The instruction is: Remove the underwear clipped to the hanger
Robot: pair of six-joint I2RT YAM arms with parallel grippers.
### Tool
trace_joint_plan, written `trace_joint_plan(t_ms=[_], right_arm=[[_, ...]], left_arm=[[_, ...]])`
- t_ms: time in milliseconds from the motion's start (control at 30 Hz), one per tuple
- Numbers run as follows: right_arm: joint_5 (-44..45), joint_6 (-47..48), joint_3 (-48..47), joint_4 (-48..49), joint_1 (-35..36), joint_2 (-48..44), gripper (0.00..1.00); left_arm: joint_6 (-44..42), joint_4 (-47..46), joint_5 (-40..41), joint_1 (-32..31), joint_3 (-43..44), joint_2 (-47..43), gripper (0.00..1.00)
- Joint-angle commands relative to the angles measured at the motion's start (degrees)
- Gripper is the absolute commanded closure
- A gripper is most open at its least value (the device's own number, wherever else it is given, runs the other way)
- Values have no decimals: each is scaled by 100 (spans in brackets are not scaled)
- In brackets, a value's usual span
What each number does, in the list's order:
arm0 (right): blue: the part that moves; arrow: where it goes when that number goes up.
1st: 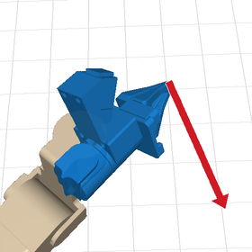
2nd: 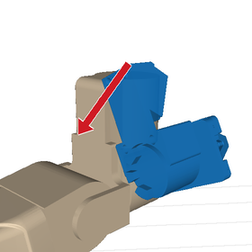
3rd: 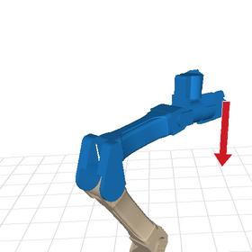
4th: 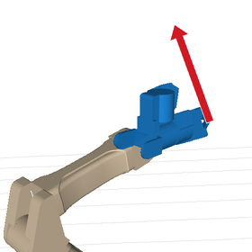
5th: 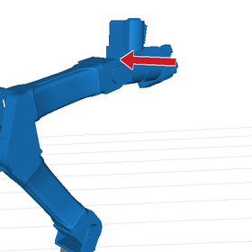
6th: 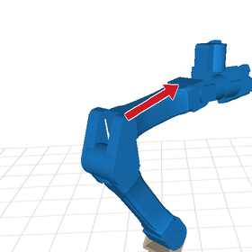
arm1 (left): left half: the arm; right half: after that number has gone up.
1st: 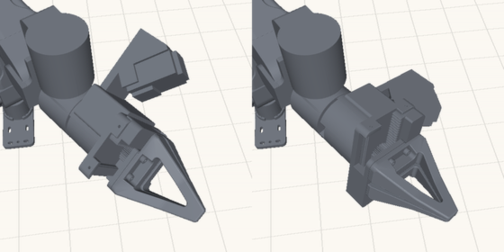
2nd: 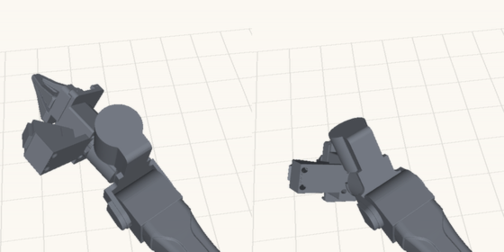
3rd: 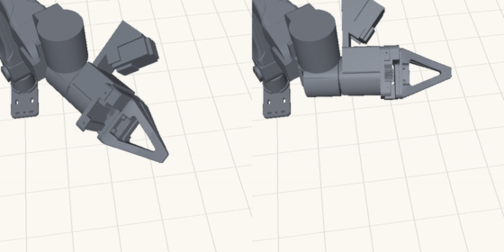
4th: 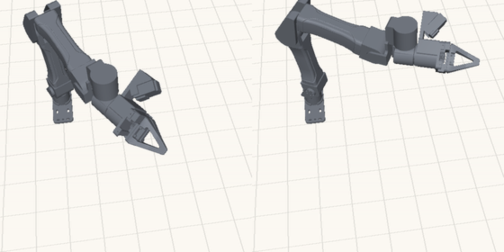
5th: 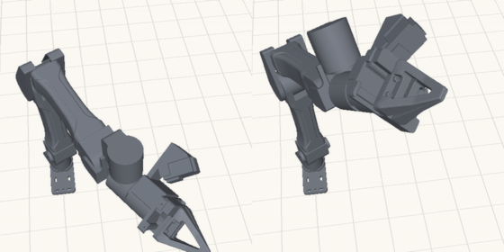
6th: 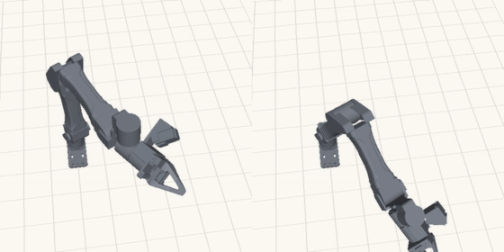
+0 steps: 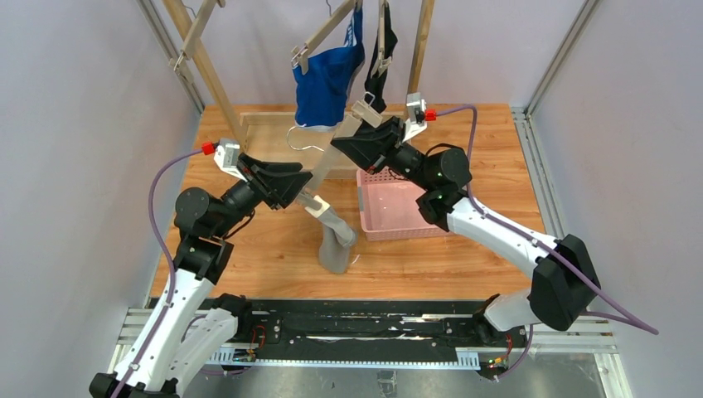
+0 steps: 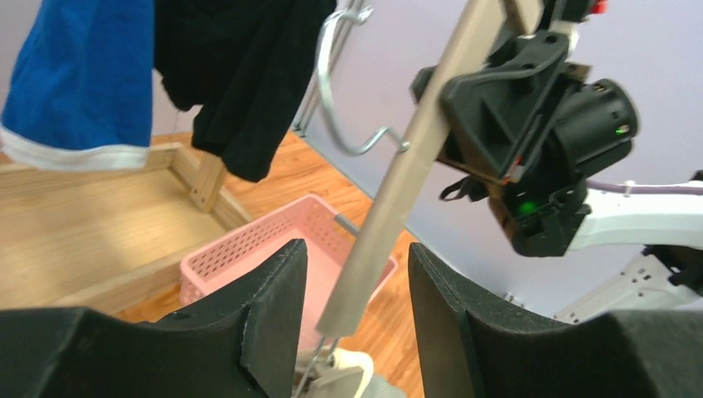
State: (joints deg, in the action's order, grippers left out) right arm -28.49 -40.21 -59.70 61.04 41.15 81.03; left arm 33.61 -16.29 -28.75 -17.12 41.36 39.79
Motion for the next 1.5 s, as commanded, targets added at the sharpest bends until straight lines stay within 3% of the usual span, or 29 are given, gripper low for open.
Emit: trace_joint_plan(t_ms=[0,167,400,700,800,1033,1100,1200,1233,1267,1300,1333,1367,1467], right_arm=[[-8,-38,-6,462,21,-299,99],[-9,91,27,309,16,-504,99],[-20,106,97,260,23,-777,99],[-84,24,73,339,25,-837,99],[-105,-11,73,342,25,-814,99],[-51,-22,81,328,20,-811,99],[-60,-14,62,311,25,-822,99],[-53,25,39,238,25,-837,99],[-58,37,42,219,21,-843,99],[-68,47,39,217,25,-844,99],[-70,48,38,216,25,-844,99],[-77,54,38,221,23,-844,99],[-82,57,19,218,25,-844,99],[-121,57,-18,208,23,-844,99]], left_arm=[[-683,913,412,-37,26,-225,44],[-721,828,372,-36,-303,-590,37],[-344,-3,-244,-37,-754,-849,20],[482,-1758,-889,-37,-1161,-583,21],[755,-2409,-957,-37,-1287,-484,34],[1290,-3072,-1389,-34,-1242,2,94],[1421,-3174,-1461,-36,-1264,118,99],[1578,-3430,-1496,-37,-1322,186,100],[1601,-3440,-1516,-37,-1312,180,99],[1623,-3449,-1595,-37,-1277,182,92],[1649,-3444,-1666,-37,-1246,169,79],[1676,-3436,-1691,-37,-1230,157,58],[1698,-3429,-1698,-34,-1226,134,46],[1580,-3271,-1615,-37,-1257,-16,30]])
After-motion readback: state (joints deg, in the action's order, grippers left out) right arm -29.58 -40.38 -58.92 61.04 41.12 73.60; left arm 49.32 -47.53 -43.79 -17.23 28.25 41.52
